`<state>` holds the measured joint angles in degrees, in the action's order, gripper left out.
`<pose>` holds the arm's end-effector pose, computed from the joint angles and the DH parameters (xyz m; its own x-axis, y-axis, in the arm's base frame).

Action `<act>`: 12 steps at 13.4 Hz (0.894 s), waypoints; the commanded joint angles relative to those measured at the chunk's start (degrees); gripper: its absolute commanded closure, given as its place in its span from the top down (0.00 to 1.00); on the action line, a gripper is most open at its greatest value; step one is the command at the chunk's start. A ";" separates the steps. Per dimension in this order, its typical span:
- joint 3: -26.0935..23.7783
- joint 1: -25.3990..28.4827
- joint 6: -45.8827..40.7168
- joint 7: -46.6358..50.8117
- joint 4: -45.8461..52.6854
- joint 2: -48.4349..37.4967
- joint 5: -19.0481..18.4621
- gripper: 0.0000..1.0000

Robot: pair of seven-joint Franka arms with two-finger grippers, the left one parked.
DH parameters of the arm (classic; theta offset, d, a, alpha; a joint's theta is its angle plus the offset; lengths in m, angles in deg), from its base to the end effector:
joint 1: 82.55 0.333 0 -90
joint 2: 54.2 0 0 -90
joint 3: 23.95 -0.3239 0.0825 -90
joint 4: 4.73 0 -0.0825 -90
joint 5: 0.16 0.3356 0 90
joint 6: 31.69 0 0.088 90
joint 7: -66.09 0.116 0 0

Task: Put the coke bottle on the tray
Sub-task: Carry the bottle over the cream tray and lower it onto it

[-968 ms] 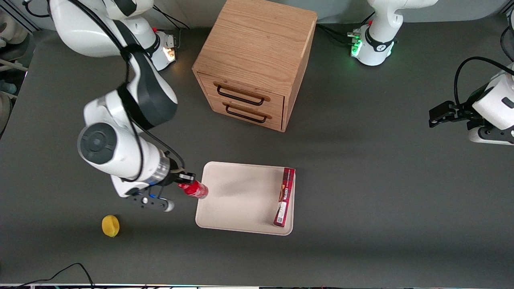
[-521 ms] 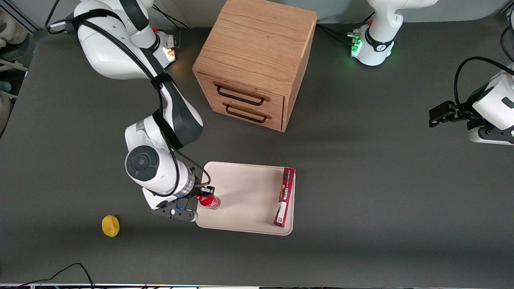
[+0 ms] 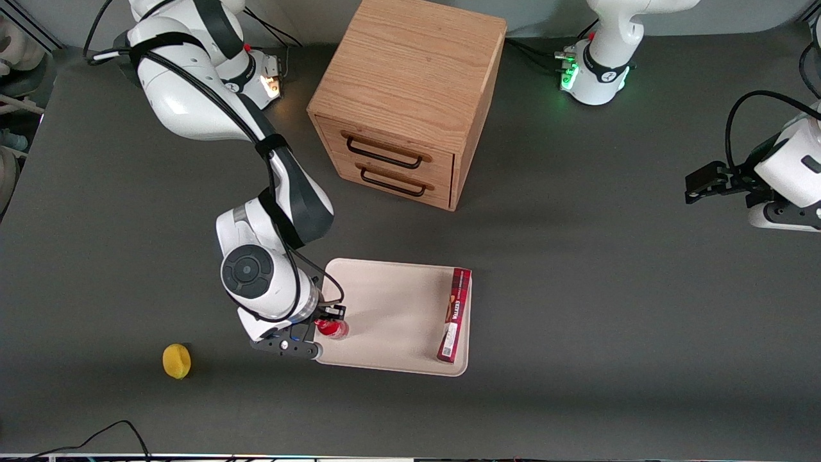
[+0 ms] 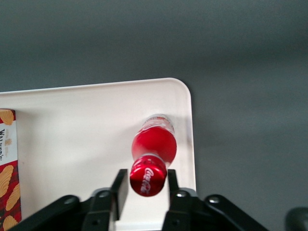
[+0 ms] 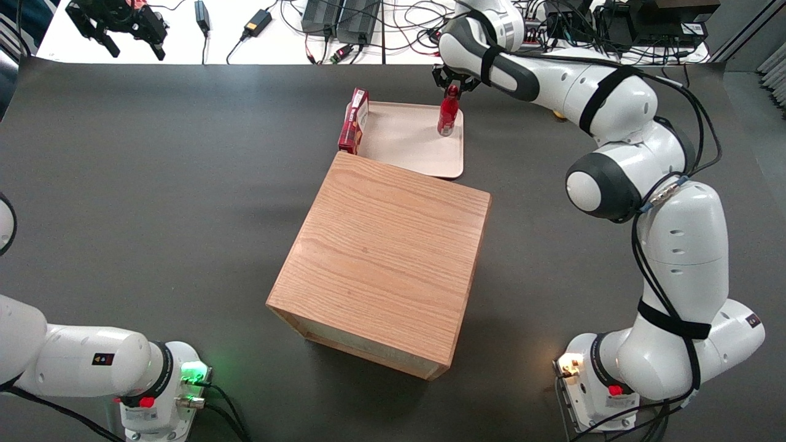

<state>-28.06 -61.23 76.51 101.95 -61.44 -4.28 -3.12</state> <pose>0.6758 0.2948 0.3487 0.9812 -0.1919 0.0205 -0.1914 -0.9813 -0.0214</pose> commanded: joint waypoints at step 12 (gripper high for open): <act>-1.51 -10.05 -11.88 -13.00 -36.06 -40.64 3.04 1.00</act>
<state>-28.83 -68.12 62.53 92.39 -80.58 -30.57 -2.23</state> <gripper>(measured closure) 0.000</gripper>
